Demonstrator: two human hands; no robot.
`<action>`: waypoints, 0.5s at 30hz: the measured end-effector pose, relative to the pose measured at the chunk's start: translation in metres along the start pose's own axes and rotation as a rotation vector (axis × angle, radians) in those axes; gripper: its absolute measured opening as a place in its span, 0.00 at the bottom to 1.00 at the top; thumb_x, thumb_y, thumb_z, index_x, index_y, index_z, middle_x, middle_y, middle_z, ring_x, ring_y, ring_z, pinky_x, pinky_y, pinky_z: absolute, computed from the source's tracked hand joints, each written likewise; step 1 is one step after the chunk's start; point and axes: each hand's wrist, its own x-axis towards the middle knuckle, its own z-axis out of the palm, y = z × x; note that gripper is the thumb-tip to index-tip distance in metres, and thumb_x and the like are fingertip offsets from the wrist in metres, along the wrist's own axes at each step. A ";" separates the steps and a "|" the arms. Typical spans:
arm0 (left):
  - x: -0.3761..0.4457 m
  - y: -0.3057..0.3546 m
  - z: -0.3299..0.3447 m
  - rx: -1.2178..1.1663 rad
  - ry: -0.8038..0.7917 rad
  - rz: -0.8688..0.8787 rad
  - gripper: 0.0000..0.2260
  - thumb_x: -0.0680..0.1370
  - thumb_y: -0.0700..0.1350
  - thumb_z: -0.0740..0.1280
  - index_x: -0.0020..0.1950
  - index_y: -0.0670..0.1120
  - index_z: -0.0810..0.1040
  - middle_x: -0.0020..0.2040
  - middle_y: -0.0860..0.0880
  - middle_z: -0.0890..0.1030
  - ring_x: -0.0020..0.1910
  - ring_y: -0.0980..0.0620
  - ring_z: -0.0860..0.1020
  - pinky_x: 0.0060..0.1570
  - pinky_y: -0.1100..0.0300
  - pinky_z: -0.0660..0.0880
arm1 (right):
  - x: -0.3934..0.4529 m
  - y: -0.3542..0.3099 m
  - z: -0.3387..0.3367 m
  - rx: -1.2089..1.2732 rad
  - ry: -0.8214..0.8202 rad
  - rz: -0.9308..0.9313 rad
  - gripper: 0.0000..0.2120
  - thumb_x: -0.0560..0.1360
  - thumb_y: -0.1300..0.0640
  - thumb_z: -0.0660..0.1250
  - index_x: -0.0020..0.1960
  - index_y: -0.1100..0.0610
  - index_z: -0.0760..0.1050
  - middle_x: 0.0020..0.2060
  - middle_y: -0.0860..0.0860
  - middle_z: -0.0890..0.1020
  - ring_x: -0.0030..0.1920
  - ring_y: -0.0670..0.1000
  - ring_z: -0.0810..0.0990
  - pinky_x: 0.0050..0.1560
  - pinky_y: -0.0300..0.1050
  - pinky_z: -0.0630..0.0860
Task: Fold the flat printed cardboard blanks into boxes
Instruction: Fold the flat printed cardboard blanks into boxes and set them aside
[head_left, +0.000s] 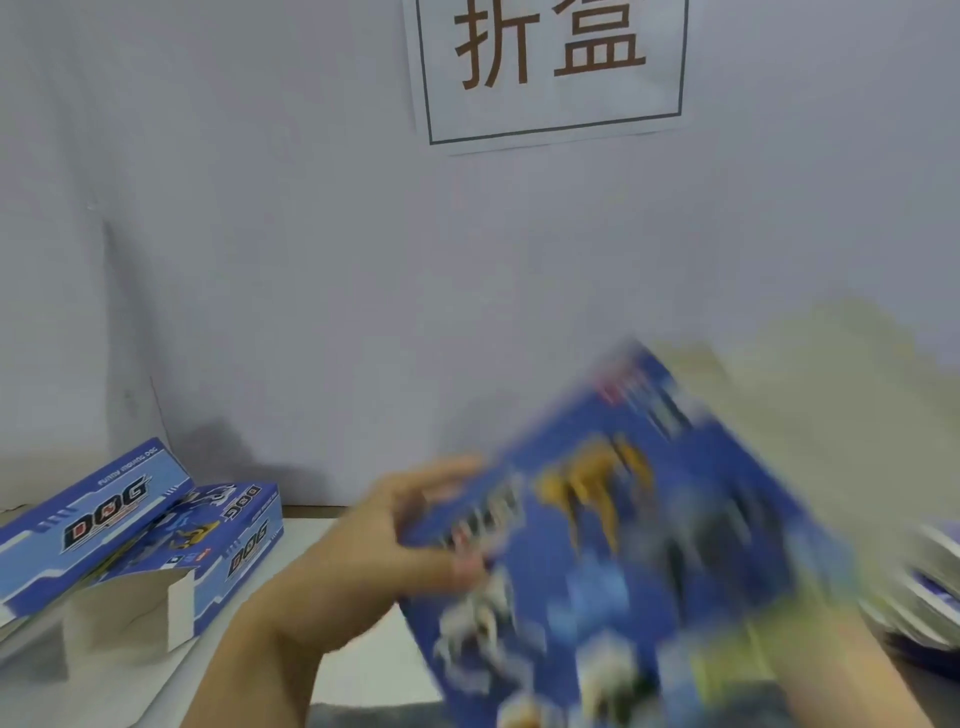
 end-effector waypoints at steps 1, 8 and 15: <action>0.001 0.001 -0.007 -0.091 0.214 0.139 0.29 0.55 0.55 0.86 0.55 0.58 0.86 0.51 0.55 0.86 0.51 0.55 0.85 0.48 0.61 0.81 | 0.002 0.003 0.000 -0.041 -0.025 0.009 0.13 0.80 0.53 0.55 0.51 0.50 0.79 0.44 0.50 0.83 0.39 0.50 0.81 0.38 0.39 0.71; -0.006 -0.004 -0.041 -0.356 0.857 0.149 0.32 0.67 0.57 0.78 0.68 0.51 0.74 0.69 0.47 0.76 0.70 0.45 0.72 0.56 0.48 0.75 | 0.005 0.017 0.002 -0.681 -0.170 -0.109 0.10 0.81 0.59 0.60 0.56 0.51 0.79 0.44 0.53 0.86 0.43 0.53 0.85 0.39 0.44 0.76; 0.018 -0.063 -0.004 0.775 0.295 -0.430 0.27 0.75 0.57 0.74 0.72 0.60 0.70 0.70 0.64 0.69 0.64 0.63 0.72 0.55 0.75 0.68 | -0.002 0.044 -0.006 -2.102 -0.865 0.079 0.40 0.70 0.35 0.72 0.77 0.34 0.56 0.80 0.41 0.52 0.80 0.54 0.48 0.76 0.60 0.54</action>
